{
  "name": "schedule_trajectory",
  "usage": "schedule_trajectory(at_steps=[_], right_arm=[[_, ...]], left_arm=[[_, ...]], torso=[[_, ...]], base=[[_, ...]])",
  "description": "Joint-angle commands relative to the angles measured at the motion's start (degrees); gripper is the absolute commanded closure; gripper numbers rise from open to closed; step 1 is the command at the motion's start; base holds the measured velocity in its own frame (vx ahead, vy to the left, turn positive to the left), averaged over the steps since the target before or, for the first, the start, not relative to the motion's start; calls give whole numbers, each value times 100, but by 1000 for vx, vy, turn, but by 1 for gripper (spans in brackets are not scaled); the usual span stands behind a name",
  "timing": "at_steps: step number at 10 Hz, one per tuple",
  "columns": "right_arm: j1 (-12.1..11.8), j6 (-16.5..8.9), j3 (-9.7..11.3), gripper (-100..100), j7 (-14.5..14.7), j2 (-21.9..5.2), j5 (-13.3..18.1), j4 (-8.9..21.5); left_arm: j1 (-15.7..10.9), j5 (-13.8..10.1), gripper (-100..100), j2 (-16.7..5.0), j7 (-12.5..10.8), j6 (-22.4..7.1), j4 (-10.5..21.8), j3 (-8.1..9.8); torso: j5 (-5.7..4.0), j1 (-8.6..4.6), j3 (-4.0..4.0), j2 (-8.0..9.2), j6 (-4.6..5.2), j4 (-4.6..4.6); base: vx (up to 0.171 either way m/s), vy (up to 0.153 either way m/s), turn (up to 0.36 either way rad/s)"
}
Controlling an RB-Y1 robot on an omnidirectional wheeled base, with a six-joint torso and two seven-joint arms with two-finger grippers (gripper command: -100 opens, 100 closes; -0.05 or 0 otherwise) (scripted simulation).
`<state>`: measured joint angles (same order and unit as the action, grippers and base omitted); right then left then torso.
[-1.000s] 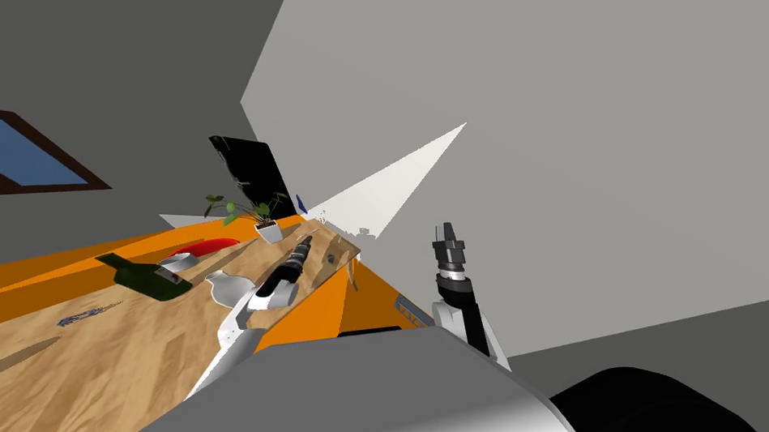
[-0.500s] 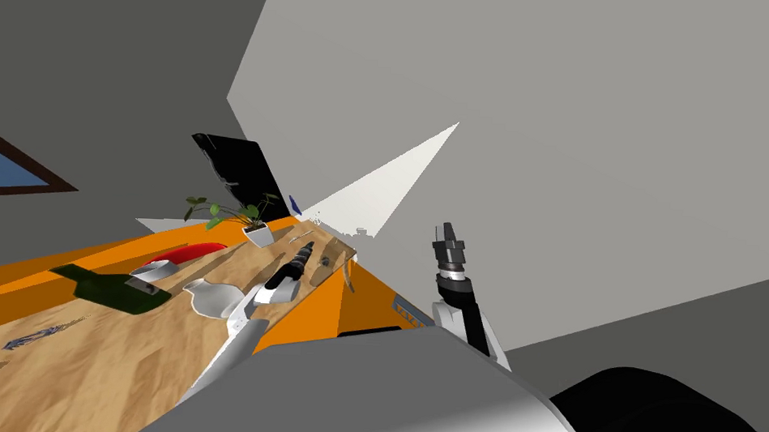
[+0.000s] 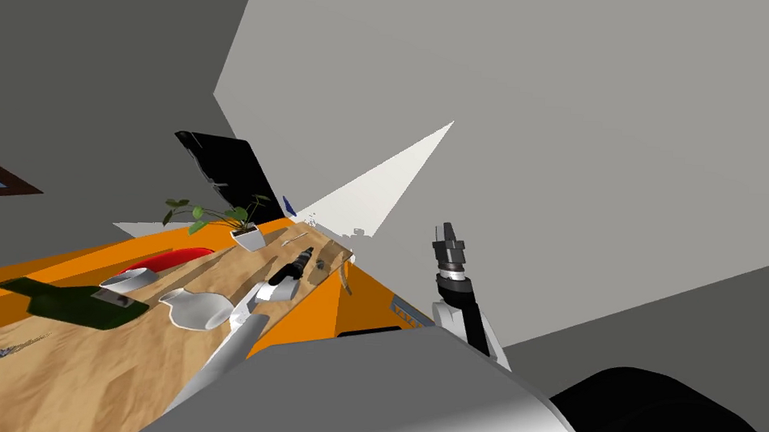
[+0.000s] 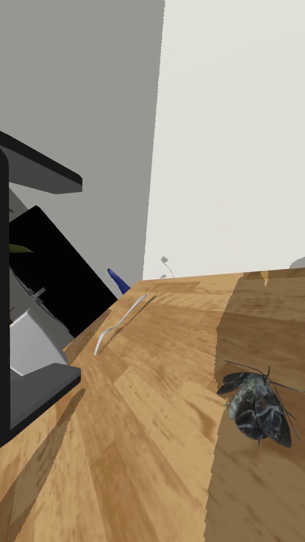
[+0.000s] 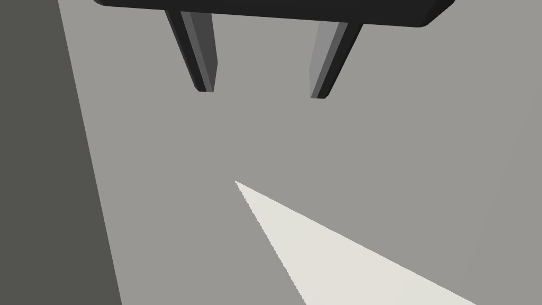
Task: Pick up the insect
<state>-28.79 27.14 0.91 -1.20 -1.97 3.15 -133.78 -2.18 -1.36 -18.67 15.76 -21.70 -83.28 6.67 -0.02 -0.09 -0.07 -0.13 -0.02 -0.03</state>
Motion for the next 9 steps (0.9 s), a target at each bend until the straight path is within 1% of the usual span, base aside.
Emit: schedule_trajectory(at_steps=[1, 3, 4, 5, 6, 7, 8, 9], right_arm=[[0, 0, 0, 0, 0, 0, 0, 0], [0, 0, 0, 0, 0, 0, 0, 0], [0, 0, 0, 0, 0, 0, 0, 0], [0, 0, 0, 0, 0, 0, 0, 0], [0, 0, 0, 0, 0, 0, 0, 0], [0, 0, 0, 0, 0, 0, 0, 0], [0, 0, 0, 0, 0, 0, 0, 0], [0, 0, 0, 0, 0, 0, 0, 0]], left_arm=[[-72, -27, -100, -75, 19, -86, 218, -22], [-285, -55, -100, -272, 82, -426, 630, -115], [-285, -55, -100, -272, 82, -426, 757, -115], [-380, -73, -100, -370, 108, -582, 933, -167], [-380, -73, -100, -370, 108, -582, 1023, -167], [-468, -93, -100, -467, 131, -730, 1204, -223], [-468, -93, -100, -467, 131, -730, 1275, -223], [-547, -114, -100, -560, 150, -868, 1516, -281]], torso=[[0, 0, 0, 0, 0, 0], [0, 0, -2, -3, 0, -1], [-1, -5, -5, -9, 0, -2], [0, -1, -4, -6, -2, -2], [0, 2, -3, -6, -1, -1], [1, 4, -3, -4, -2, -1], [0, 1, -4, -6, -1, -1], [0, 1, -2, -2, -3, -1]], base=[[30, -19, -32], [54, -34, -94], [46, -26, -32], [50, -19, -69], [45, -14, -31], [52, -22, -65], [41, -22, -35], [53, -28, -73]])
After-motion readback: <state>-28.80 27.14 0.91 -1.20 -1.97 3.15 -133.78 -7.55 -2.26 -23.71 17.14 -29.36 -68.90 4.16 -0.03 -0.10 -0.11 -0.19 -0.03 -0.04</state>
